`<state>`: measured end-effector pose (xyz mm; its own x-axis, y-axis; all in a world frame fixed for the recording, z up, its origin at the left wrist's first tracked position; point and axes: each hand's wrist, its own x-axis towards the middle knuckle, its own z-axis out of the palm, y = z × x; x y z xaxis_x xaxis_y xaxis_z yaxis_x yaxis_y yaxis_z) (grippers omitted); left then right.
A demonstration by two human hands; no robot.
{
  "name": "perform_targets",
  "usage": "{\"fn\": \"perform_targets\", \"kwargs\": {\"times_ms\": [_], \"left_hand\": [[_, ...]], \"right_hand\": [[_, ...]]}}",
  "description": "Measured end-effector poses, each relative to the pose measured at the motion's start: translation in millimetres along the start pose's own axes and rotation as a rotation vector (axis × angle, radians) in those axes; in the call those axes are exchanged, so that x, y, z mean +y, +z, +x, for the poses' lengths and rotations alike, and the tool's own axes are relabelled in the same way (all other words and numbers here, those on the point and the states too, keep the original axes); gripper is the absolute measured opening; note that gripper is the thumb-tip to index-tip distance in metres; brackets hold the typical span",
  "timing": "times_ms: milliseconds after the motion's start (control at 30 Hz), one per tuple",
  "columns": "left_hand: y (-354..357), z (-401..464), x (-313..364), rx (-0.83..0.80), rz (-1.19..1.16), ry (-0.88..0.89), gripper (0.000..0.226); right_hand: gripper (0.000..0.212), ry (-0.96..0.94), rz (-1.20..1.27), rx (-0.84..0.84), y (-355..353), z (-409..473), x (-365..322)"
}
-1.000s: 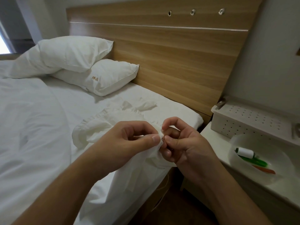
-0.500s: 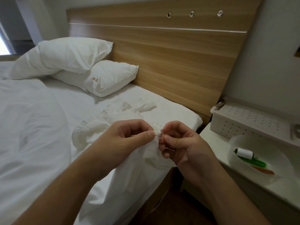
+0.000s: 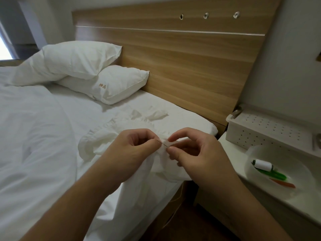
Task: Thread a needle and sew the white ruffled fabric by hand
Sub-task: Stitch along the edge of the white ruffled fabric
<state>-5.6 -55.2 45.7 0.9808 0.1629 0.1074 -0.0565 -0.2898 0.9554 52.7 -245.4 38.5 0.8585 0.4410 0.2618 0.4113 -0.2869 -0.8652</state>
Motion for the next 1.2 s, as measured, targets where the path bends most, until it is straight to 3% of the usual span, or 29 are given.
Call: {"fn": "perform_targets", "kwargs": {"times_ms": [167, 367, 500, 667, 833, 1100, 1200], "left_hand": [[2.3, -0.8, 3.3, 0.037, 0.006, -0.047, 0.022], [5.5, -0.9, 2.6, -0.03, 0.022, -0.048, 0.021], [1.0, -0.1, 0.5, -0.081, -0.014, -0.063, 0.022], [-0.9, 0.0, 0.4, -0.115, -0.021, -0.059, 0.019], [5.0, -0.4, 2.5, -0.065, 0.072, -0.06, 0.016], [5.7, 2.8, -1.4, 0.035, 0.311, -0.059, 0.016], [5.0, 3.2, -2.9, 0.059, 0.3, -0.09, 0.015]], "right_hand": [[0.021, -0.245, -0.339, 0.145, 1.3, -2.9, 1.4], [0.02, -0.411, -0.157, 0.114, 12.7, -2.6, -3.2], [0.012, -0.387, -0.09, 0.171, 15.7, -1.4, 1.3], [0.022, -0.368, -0.026, 0.156, 16.3, -2.8, 1.1], [0.023, -0.169, 0.144, 0.222, 17.6, -5.2, 1.6], [0.015, -0.022, 0.378, 0.251, 10.8, -6.7, -10.1], [0.016, 0.029, 0.619, 0.267, 0.2, -1.1, -17.8]]}}
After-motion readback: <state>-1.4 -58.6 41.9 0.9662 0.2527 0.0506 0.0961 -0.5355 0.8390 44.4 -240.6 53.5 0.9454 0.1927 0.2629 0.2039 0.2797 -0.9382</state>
